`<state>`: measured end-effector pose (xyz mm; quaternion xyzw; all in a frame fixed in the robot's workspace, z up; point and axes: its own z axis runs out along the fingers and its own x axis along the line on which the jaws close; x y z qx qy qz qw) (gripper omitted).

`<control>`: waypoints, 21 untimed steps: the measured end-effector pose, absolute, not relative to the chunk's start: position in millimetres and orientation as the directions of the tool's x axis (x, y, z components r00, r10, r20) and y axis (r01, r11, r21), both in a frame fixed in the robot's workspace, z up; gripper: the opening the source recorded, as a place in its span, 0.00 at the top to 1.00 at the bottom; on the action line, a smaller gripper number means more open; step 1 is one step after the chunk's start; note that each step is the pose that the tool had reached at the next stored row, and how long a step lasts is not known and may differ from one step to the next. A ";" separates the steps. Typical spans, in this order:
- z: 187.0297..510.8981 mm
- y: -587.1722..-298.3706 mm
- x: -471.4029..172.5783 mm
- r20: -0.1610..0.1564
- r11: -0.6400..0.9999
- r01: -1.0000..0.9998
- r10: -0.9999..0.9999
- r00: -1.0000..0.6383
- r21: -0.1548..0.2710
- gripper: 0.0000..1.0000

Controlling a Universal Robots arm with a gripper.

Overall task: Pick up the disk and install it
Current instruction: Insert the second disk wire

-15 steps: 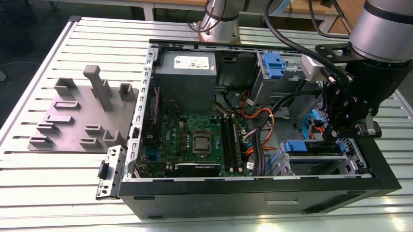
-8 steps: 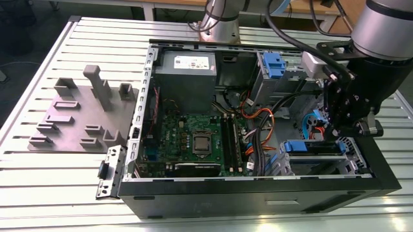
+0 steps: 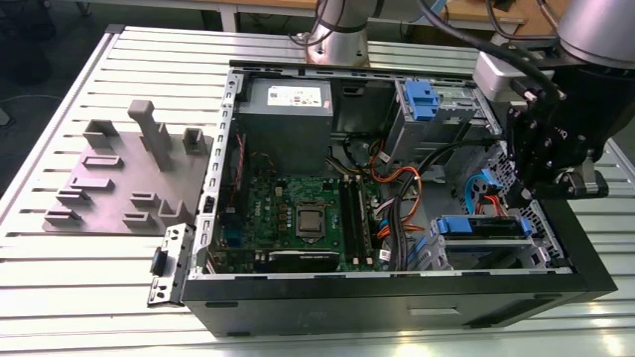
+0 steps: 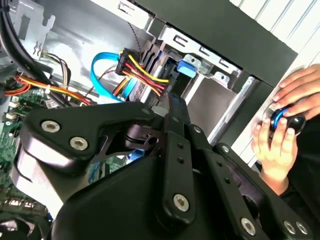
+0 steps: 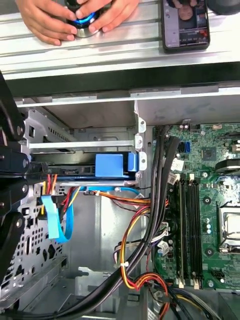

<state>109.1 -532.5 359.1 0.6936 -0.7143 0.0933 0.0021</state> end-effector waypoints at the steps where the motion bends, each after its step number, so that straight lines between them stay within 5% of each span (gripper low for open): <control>1: 359.4 -532.5 109.0 0.132 0.021 -0.992 -0.991 -0.037 -0.122 0.89; 21: 372.1 -528.7 108.8 0.132 0.013 -0.999 -0.991 -0.019 -0.049 0.89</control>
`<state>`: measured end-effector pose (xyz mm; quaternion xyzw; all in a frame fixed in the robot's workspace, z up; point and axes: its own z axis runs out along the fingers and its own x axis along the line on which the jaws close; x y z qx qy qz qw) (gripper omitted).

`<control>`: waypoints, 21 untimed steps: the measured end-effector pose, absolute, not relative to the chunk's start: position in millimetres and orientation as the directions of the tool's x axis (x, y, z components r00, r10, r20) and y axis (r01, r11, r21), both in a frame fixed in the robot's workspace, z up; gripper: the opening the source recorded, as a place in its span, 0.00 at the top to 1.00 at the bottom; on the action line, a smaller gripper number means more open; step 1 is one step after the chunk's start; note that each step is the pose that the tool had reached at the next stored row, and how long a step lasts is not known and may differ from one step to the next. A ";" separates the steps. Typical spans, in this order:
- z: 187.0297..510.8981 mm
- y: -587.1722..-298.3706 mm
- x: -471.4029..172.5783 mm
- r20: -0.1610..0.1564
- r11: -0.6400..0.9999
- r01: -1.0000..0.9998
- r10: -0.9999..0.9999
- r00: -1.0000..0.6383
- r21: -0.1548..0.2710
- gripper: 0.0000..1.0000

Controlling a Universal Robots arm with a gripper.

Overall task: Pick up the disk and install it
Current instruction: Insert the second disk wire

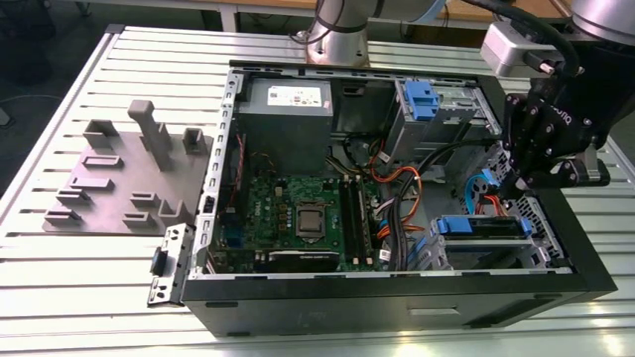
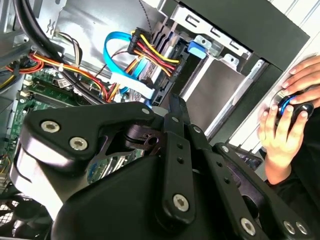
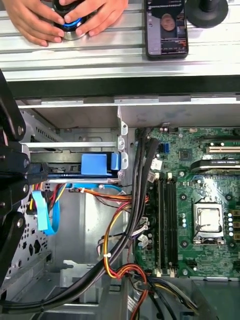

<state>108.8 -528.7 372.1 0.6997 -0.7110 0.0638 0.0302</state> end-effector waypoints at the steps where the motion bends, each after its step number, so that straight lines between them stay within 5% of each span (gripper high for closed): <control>1: 372.1 -527.8 108.9 0.132 0.007 -0.999 -0.991 -0.013 -0.048 0.89; 18: 369.8 -521.4 108.4 0.133 -0.026 -0.999 -0.991 0.020 -0.046 0.89; 21: 367.8 -521.4 107.3 0.132 -0.046 -0.998 -0.990 0.040 -0.046 0.82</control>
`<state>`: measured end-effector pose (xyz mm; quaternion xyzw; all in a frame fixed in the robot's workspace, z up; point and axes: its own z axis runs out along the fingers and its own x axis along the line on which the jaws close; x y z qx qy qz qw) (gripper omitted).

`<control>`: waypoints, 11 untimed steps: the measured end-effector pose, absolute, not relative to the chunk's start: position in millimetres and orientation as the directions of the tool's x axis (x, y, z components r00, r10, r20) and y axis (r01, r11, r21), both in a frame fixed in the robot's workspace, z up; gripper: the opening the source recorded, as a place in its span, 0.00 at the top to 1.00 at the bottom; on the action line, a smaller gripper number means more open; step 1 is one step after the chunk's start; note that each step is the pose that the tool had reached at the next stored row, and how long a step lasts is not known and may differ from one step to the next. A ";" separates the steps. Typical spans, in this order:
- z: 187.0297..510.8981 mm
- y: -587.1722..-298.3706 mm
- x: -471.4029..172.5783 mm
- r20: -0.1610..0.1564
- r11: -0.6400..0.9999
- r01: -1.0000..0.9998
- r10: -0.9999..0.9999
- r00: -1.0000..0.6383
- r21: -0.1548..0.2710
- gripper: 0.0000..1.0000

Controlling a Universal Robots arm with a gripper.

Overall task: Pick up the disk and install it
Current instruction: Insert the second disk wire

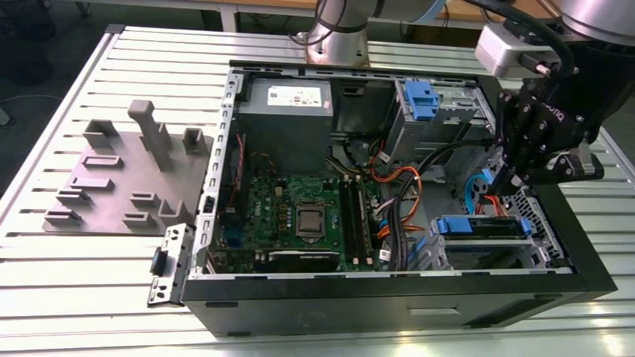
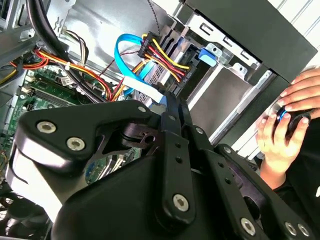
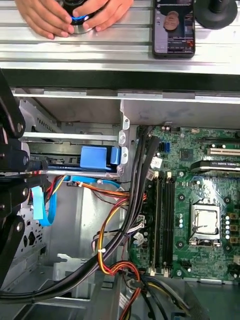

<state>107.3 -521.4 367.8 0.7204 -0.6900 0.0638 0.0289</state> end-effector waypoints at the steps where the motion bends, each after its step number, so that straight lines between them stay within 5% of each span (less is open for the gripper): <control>1: 367.4 -521.4 106.7 0.131 -0.049 -0.998 -0.991 0.043 -0.046 0.82; 11: 364.8 -521.5 102.4 0.080 -0.056 -0.997 -0.995 0.052 -0.049 0.69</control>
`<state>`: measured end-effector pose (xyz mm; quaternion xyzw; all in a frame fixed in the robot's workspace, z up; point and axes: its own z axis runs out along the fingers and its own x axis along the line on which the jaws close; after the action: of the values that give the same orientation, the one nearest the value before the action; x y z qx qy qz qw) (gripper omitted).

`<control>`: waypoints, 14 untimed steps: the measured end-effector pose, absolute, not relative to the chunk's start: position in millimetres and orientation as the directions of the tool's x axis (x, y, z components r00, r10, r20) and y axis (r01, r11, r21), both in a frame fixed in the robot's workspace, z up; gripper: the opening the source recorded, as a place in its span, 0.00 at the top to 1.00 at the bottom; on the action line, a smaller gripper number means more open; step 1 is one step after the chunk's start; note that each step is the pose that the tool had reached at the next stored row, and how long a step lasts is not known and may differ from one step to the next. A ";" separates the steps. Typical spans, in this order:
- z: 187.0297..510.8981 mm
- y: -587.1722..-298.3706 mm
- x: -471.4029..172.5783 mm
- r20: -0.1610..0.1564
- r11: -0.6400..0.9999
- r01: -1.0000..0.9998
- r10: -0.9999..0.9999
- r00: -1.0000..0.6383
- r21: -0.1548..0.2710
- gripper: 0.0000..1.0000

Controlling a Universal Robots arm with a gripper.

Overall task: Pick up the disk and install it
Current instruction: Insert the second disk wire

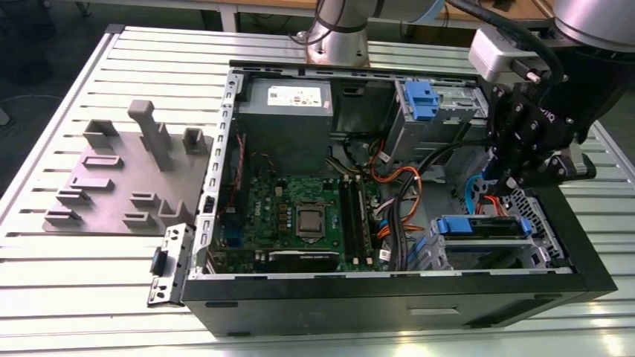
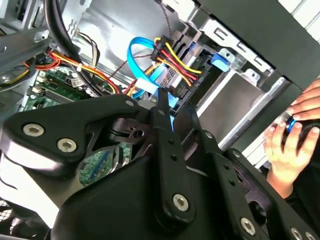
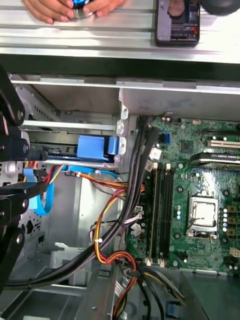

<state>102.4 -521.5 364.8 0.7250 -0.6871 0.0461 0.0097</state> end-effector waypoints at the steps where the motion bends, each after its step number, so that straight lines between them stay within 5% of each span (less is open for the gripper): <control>1: 363.8 -521.5 101.3 0.076 -0.055 -0.997 -0.996 0.051 -0.049 0.69; 4: 361.7 -521.5 101.2 0.058 -0.055 -0.997 -0.997 0.052 -0.050 0.69; 7: 360.3 -523.0 101.2 0.004 -0.052 -0.997 -0.999 0.052 -0.052 0.69; 14: 359.9 -534.5 100.2 -0.002 -0.052 -0.997 -0.999 0.052 -0.053 0.69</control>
<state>100.2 -534.5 359.9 0.7250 -0.6882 0.0173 -0.0199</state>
